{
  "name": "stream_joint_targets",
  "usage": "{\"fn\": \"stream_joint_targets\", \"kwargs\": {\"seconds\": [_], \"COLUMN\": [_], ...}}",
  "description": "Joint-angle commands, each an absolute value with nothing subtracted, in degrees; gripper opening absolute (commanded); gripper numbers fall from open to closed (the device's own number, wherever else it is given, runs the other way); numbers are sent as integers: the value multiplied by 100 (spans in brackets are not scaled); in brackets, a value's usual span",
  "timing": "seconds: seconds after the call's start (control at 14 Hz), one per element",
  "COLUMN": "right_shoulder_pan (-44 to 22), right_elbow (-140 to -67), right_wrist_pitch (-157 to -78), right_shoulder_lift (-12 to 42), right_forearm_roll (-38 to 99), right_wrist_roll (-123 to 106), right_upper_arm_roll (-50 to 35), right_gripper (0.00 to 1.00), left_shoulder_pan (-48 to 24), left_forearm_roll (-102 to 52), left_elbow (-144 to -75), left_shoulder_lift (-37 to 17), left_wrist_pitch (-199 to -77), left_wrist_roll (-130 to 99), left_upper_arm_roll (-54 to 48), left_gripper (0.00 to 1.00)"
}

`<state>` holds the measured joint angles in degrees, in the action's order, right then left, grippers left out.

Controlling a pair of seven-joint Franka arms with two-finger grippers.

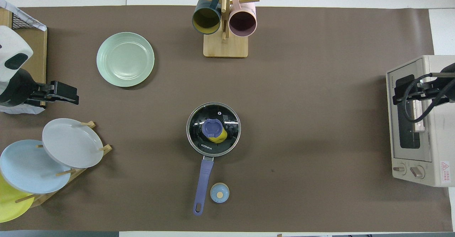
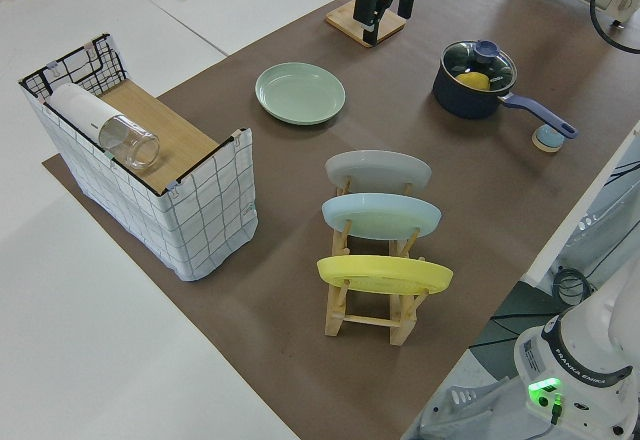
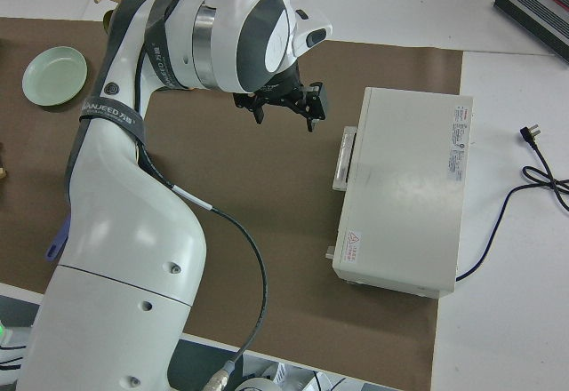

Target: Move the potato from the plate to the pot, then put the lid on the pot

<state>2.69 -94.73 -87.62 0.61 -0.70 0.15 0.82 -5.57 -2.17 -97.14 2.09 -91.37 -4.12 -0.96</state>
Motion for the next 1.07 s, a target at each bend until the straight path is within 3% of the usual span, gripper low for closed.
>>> {"fn": "stream_joint_targets", "kwargs": {"seconds": [0.0,0.29,1.0], "right_shoulder_pan": [290,334,255], "right_elbow": [-9808,-10046,-9923], "right_wrist_pitch": [-8745,-8789,-9079], "right_shoulder_lift": [-254,-483,-369], "right_forearm_roll": [-70,-62,-53], "right_wrist_roll": [-97,-97,-53], "right_upper_arm_roll": [53,79,97], "right_gripper": [100,100,100], "left_shoulder_pan": [-580,-580,-589], "left_forearm_roll": [-264,-264,-272], "left_elbow": [-9773,-9773,-9773], "left_shoulder_lift": [264,264,264], "left_wrist_pitch": [-9193,-9193,-9193], "left_wrist_roll": [-483,-483,-483], "left_upper_arm_roll": [-97,-97,-105], "left_gripper": [100,100,100]}}
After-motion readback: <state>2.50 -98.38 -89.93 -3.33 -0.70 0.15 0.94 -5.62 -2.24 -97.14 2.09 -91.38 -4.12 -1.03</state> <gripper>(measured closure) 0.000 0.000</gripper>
